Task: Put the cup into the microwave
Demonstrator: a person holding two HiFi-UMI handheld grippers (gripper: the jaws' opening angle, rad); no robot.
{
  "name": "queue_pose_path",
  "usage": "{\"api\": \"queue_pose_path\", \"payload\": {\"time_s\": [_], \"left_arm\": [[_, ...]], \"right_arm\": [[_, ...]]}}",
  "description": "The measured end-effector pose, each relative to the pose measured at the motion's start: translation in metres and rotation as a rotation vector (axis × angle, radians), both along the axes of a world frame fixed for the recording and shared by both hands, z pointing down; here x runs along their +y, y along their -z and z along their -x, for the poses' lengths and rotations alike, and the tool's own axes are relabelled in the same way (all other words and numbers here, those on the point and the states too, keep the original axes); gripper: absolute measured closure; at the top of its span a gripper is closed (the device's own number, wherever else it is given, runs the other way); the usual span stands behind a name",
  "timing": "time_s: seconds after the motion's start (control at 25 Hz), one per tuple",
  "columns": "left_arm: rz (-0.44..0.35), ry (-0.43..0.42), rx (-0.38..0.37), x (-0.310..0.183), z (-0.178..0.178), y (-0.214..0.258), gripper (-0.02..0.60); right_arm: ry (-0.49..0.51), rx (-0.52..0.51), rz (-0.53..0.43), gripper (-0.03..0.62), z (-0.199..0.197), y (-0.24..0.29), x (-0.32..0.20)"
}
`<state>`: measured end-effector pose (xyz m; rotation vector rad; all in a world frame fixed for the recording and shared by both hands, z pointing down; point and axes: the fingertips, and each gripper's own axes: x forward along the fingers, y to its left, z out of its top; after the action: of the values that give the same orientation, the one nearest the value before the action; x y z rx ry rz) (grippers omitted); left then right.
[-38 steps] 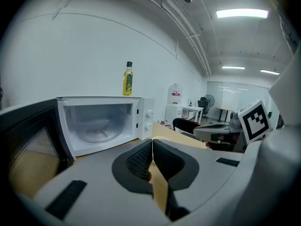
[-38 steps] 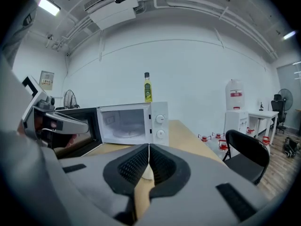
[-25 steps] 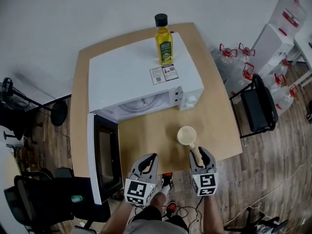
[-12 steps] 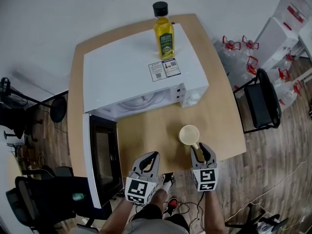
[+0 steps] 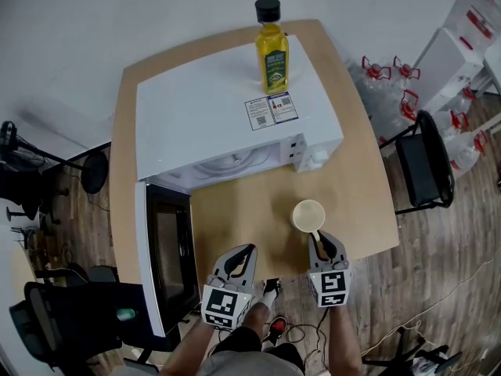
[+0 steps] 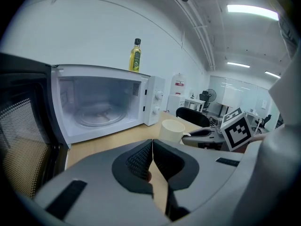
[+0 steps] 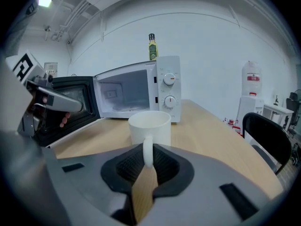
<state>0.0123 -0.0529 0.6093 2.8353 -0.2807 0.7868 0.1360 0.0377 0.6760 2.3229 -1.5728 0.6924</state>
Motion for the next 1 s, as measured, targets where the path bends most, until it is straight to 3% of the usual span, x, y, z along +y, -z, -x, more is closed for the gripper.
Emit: {"api": "queue_pose_path", "payload": {"time_s": [0.52,1.0], "left_arm": [[-0.02,0.016,0.021,-0.015,0.006,0.011,0.555],[-0.062,0.071,0.072,-0.037,0.015,0.048,0.555]], "right_arm": [[0.001,0.069,0.011,0.548,0.002,0.01,-0.012],[0.048,0.082,-0.082,0.548,0.017,0.063,-0.039]]}}
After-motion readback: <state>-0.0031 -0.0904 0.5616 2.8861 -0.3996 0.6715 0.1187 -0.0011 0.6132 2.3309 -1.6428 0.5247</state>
